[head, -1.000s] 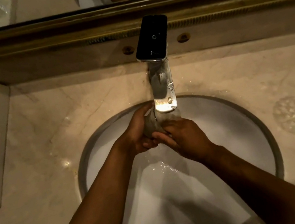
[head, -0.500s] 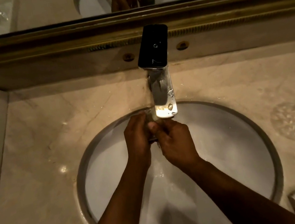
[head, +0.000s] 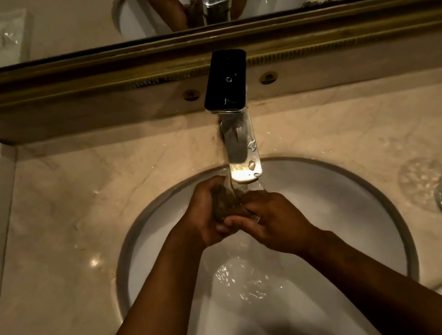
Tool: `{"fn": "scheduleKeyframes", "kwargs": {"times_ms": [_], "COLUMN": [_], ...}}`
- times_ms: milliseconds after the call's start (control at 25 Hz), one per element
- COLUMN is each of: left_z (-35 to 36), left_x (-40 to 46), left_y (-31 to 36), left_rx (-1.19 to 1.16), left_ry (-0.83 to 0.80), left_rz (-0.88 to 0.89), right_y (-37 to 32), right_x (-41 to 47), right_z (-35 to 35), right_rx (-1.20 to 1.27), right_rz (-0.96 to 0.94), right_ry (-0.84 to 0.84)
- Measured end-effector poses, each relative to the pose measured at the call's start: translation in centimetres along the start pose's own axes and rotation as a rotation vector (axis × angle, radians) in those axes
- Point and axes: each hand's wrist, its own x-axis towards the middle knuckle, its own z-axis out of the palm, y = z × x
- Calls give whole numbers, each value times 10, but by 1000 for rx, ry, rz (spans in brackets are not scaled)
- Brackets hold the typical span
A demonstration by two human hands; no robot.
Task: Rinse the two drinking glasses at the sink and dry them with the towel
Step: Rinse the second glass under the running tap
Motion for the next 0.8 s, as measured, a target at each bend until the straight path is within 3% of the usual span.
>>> {"fn": "scheduleKeyframes", "kwargs": {"times_ms": [80,200,520,680,800], "left_z": [2,7,27,33,24], "left_x": [0,-3,-8,-8,-1], "left_y": [-5,-18,-48,-29,-20], "left_rx": [-11,45,8,-100,-119], "left_ry": [79,270,384,523,341], "left_rz": [125,308,686,527,261], "right_y": [-9,-18,-42,-42,-19], "right_x": [-1,2,21,17,10], "right_z": [4,14,22,10,-5], "right_rx": [176,221,301,510,455], "right_rz": [147,271,571,476,350], "right_ry": [101,142,434,270,46]}}
